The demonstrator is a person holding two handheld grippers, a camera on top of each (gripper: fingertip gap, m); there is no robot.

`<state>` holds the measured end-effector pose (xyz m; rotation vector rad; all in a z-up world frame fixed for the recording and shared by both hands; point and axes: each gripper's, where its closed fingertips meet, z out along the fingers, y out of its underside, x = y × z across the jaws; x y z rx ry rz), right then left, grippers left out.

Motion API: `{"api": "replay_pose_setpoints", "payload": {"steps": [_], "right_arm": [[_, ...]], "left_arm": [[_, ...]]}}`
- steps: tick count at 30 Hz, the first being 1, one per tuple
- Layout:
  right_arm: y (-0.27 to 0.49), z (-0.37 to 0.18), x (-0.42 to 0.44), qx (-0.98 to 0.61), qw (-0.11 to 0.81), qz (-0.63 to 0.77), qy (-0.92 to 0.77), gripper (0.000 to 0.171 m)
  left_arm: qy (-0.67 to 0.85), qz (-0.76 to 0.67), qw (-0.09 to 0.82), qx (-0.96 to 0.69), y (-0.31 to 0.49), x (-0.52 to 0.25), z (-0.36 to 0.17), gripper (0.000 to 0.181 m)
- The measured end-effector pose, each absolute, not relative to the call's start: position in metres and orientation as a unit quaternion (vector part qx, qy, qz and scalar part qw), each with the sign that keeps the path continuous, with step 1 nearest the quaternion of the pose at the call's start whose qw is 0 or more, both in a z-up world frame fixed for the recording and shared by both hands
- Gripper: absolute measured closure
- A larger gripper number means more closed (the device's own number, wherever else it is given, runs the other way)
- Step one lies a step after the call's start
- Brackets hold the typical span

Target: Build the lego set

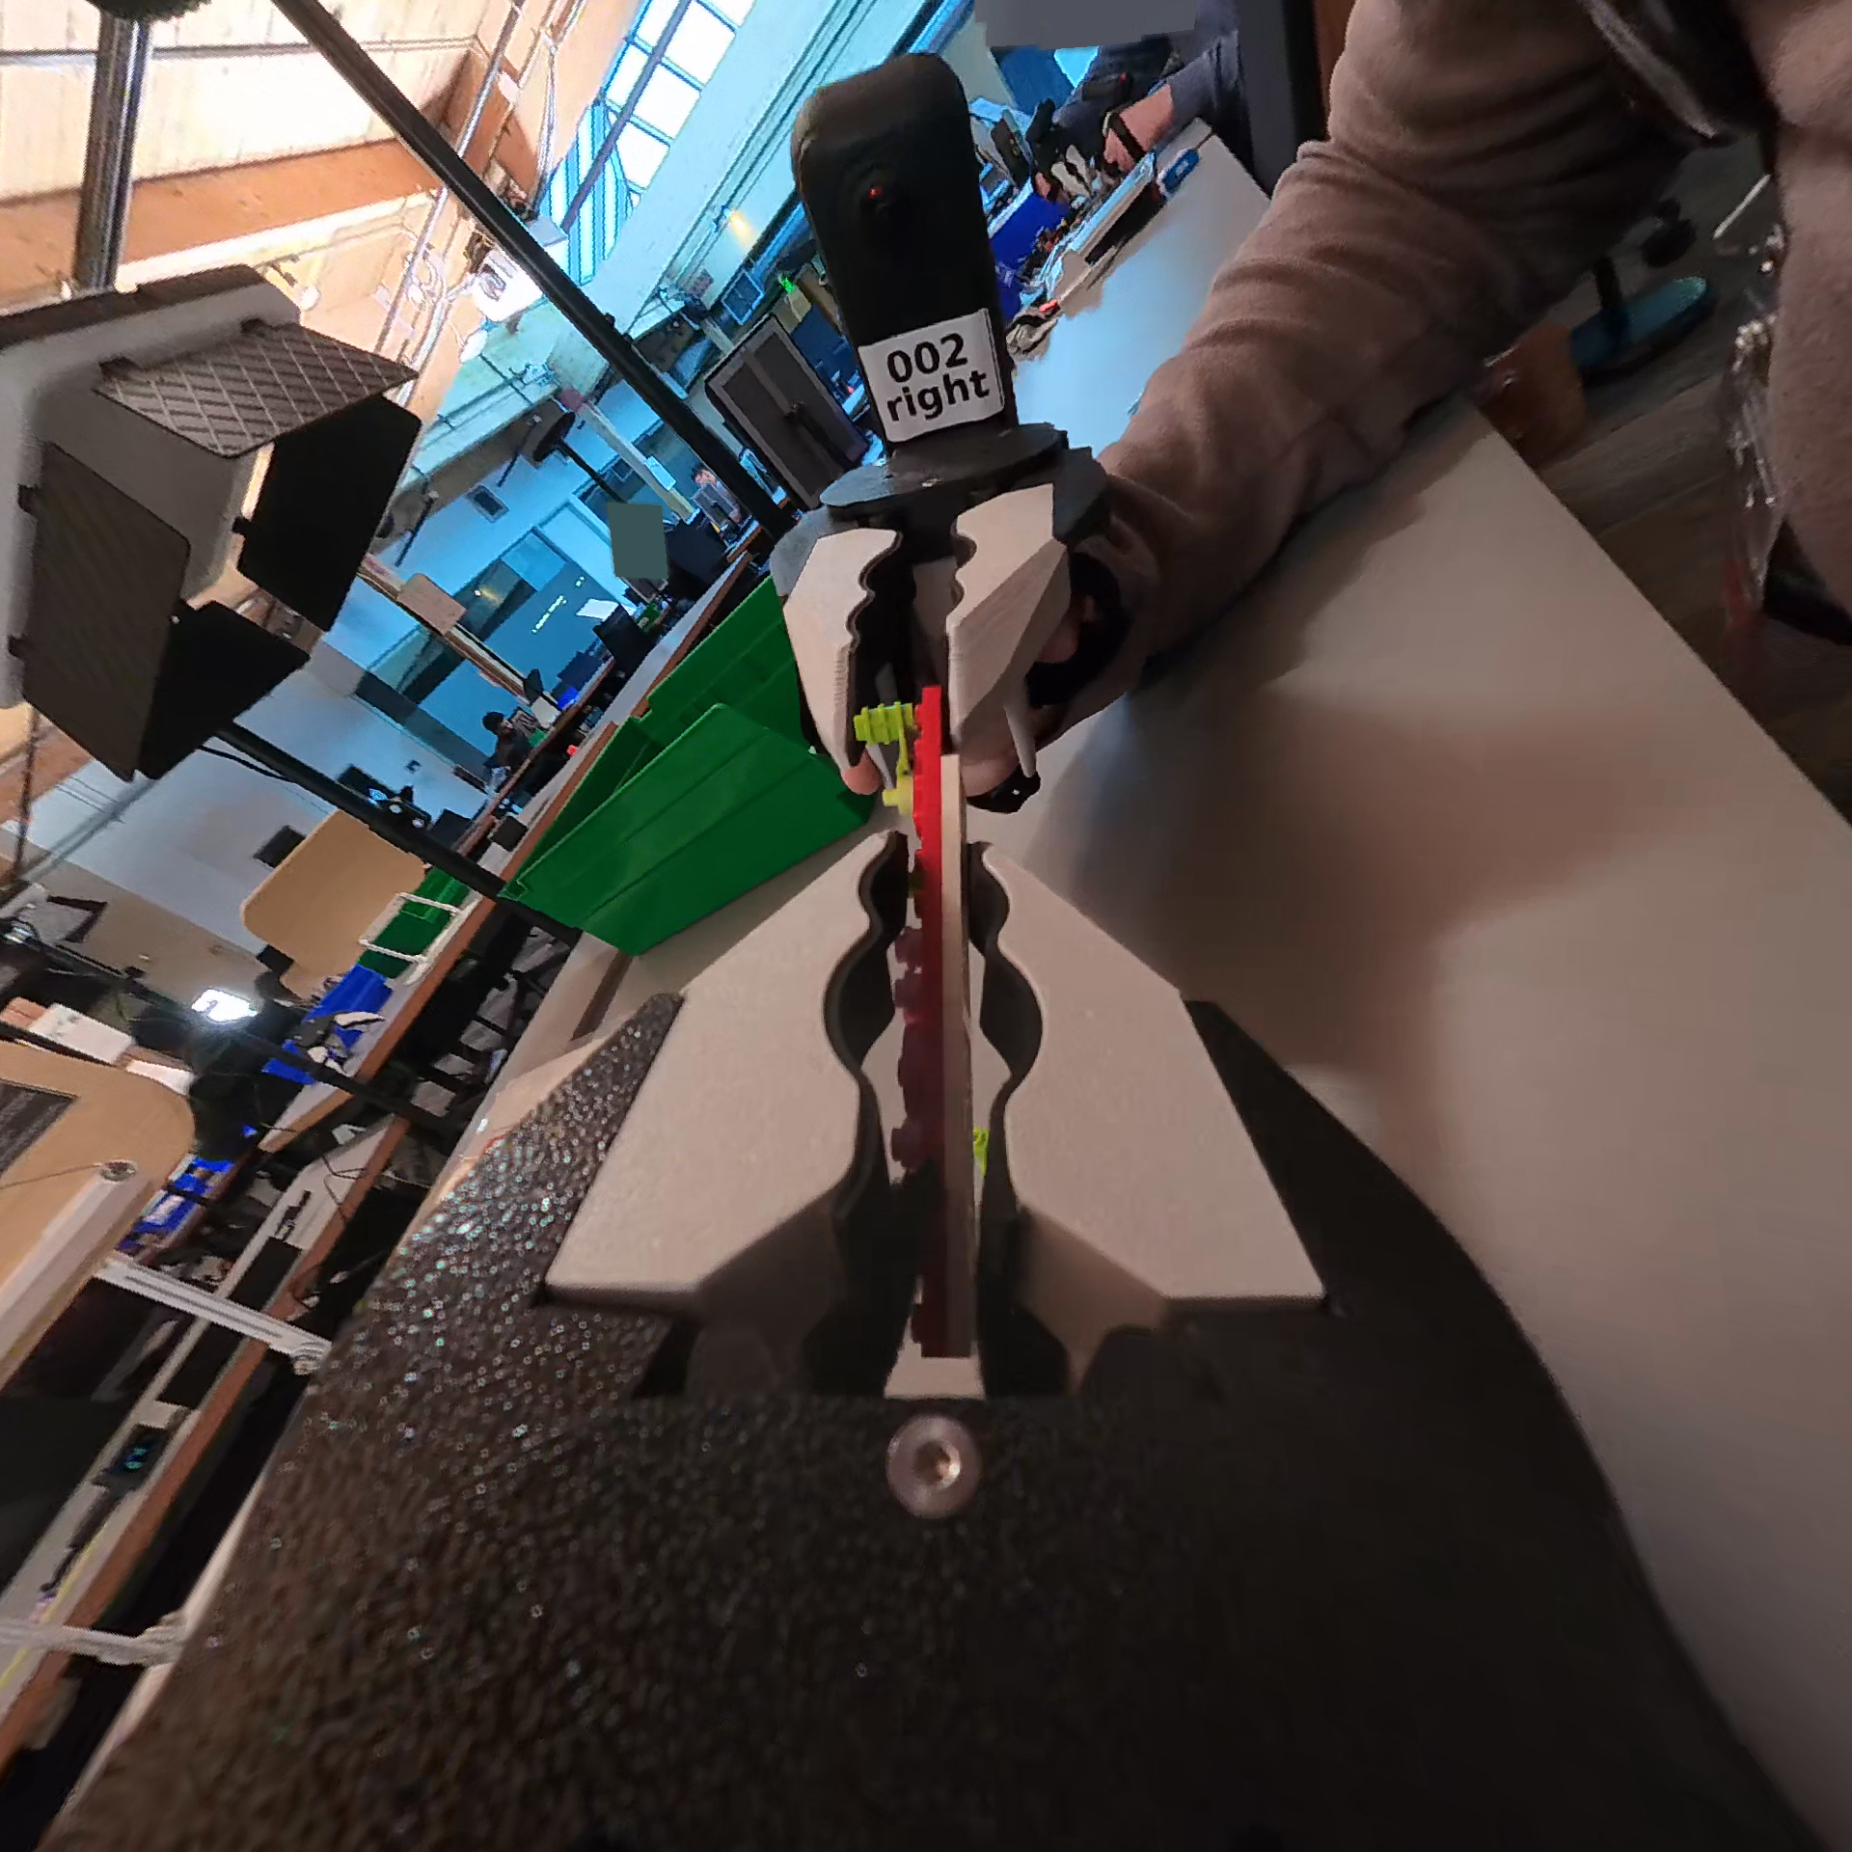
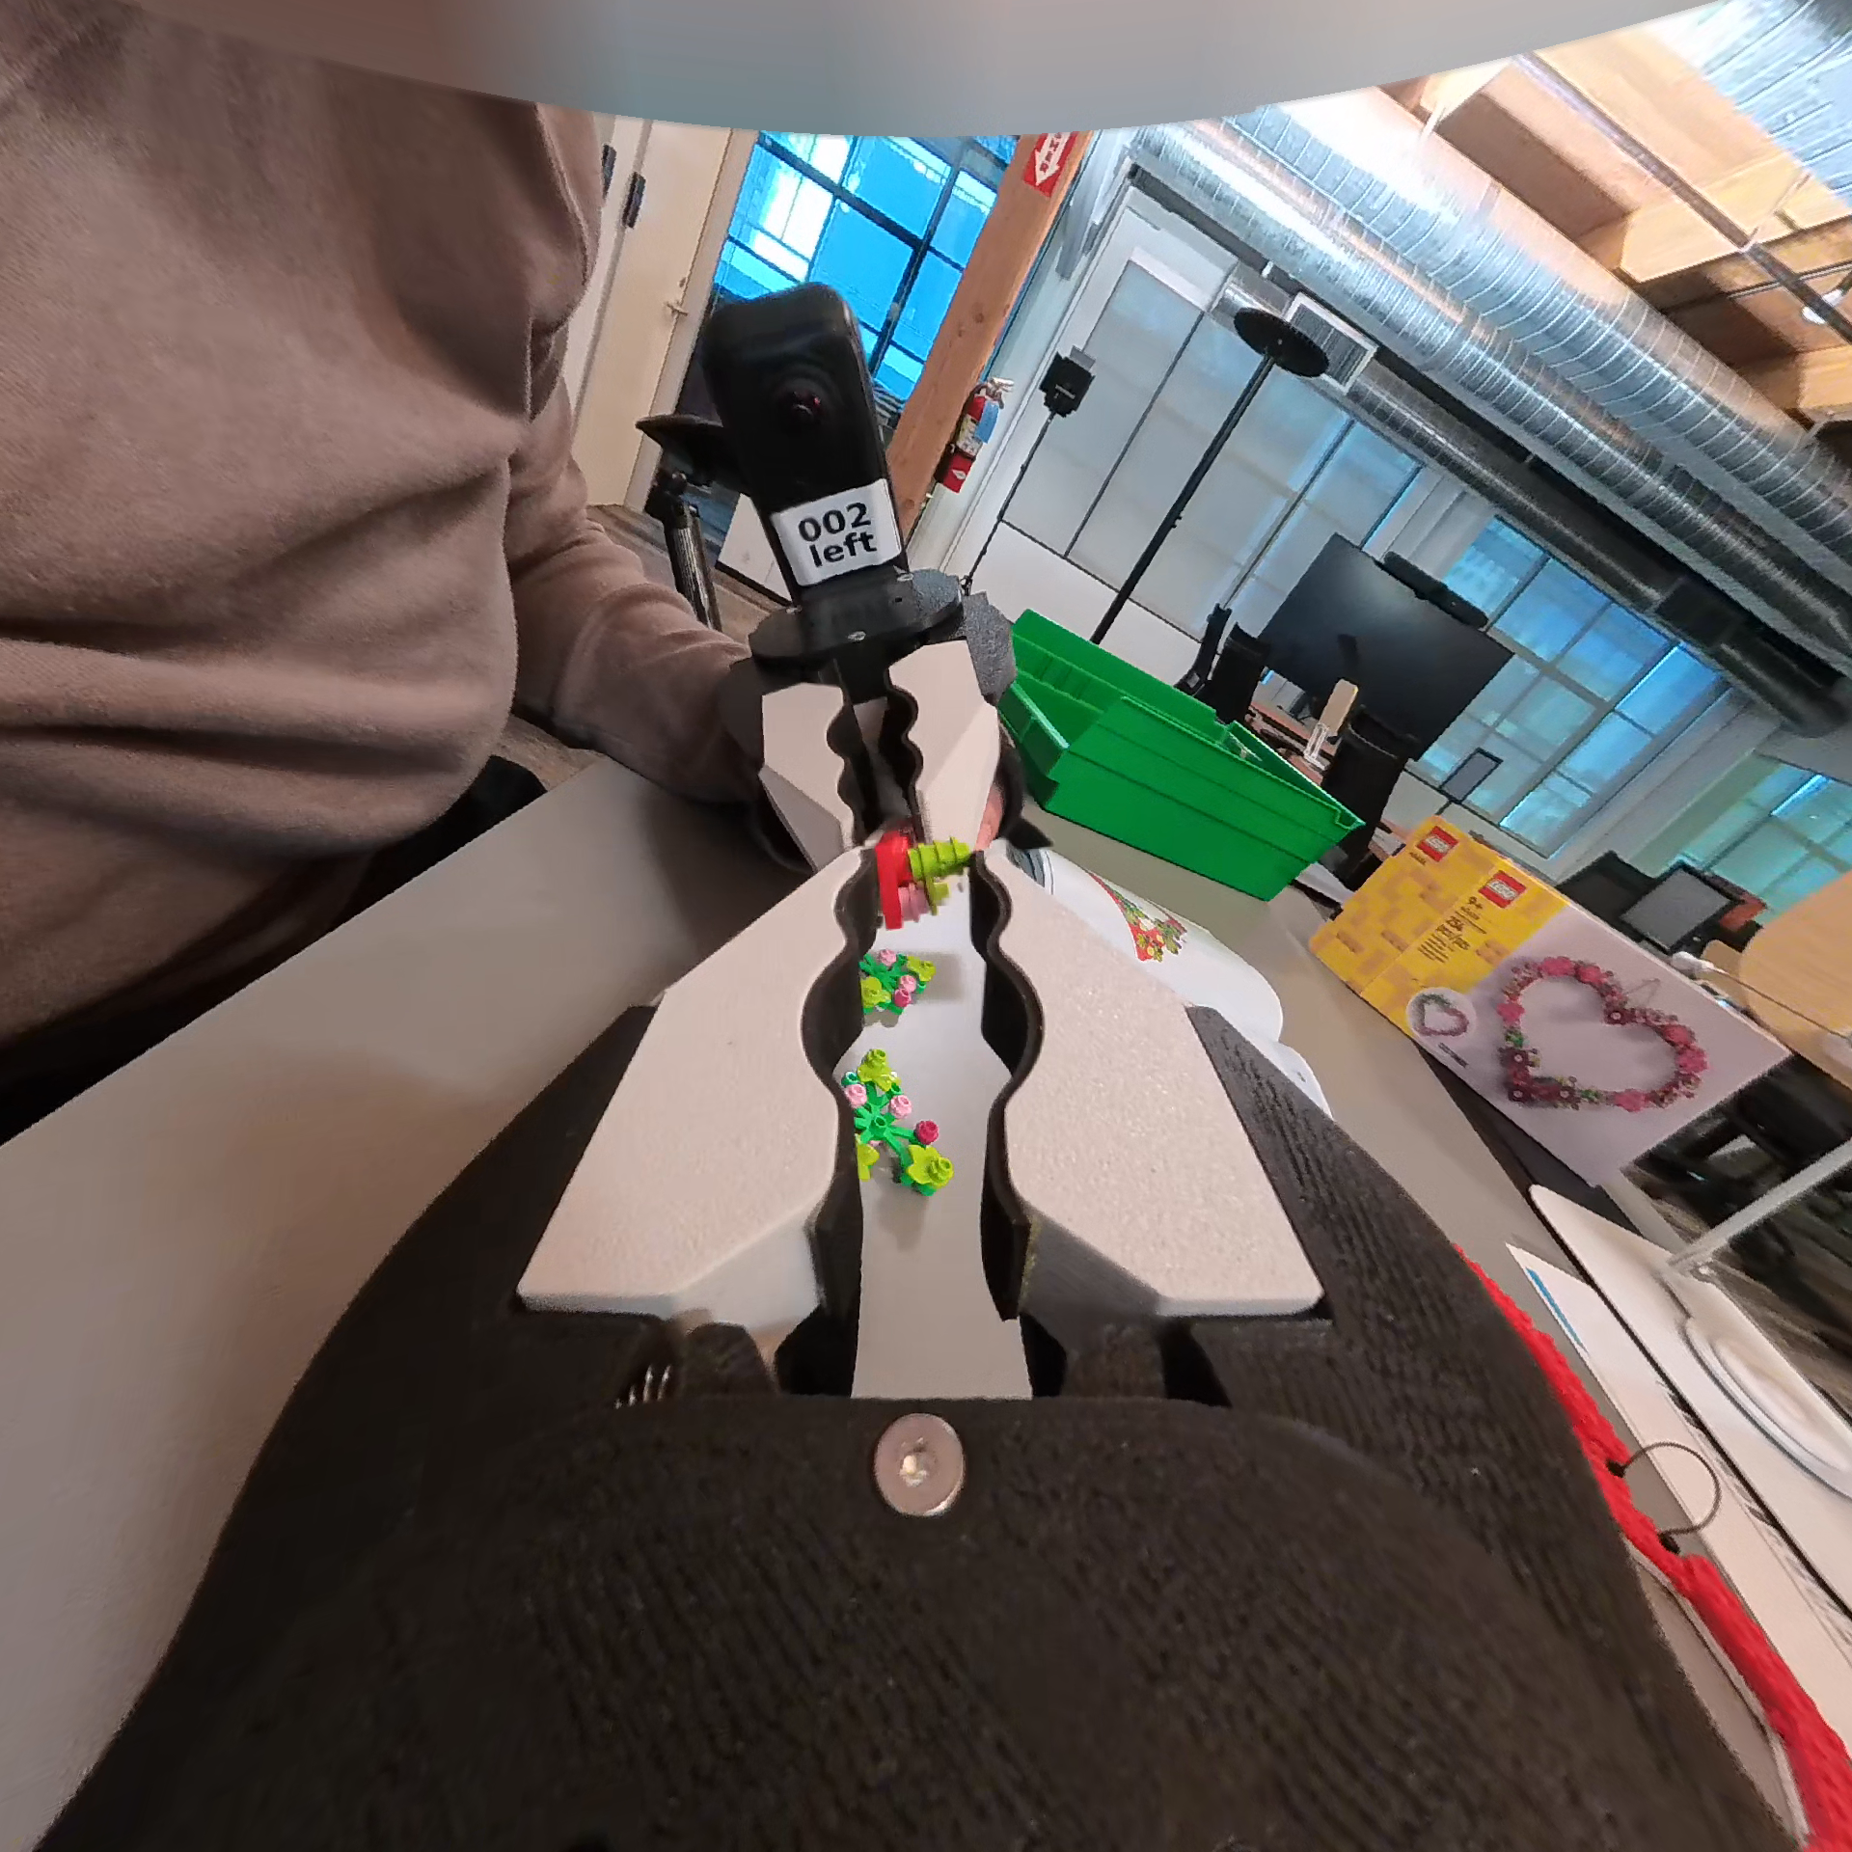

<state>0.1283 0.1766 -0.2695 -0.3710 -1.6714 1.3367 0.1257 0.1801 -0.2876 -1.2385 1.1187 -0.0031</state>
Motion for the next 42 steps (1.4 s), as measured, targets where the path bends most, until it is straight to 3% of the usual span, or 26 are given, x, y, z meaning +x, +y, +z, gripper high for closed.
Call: {"api": "replay_pose_setpoints", "payload": {"steps": [16,21,24,27,33,37,42], "right_arm": [[0.167,-0.259,0.135,-0.148,0.436,0.592,-0.662,0.152],[0.172,-0.266,0.135,-0.168,0.396,0.608,-0.668,0.153],[0.178,-0.273,0.133,-0.167,0.409,0.575,-0.689,0.164],[0.183,-0.284,0.129,-0.171,0.419,0.533,-0.715,0.165],[0.184,-0.301,0.131,-0.199,0.348,0.53,-0.747,0.167],[0.179,-0.307,0.136,-0.198,0.307,0.538,-0.759,0.167],[0.194,-0.312,0.135,-0.212,0.326,0.494,-0.778,0.167]], "left_arm": [[0.489,-0.05,0.697,-0.522,0.17,0.13,-0.277,0.173],[0.505,0.009,0.681,-0.531,0.177,0.126,-0.285,0.173],[0.522,0.081,0.656,-0.539,0.186,0.117,-0.296,0.173],[0.54,0.135,0.633,-0.539,0.19,0.112,-0.305,0.173],[0.584,0.21,0.596,-0.509,0.192,0.112,-0.319,0.173],[0.603,0.21,0.592,-0.492,0.189,0.118,-0.323,0.173],[0.611,0.203,0.583,-0.496,0.187,0.118,-0.327,0.174]]}}
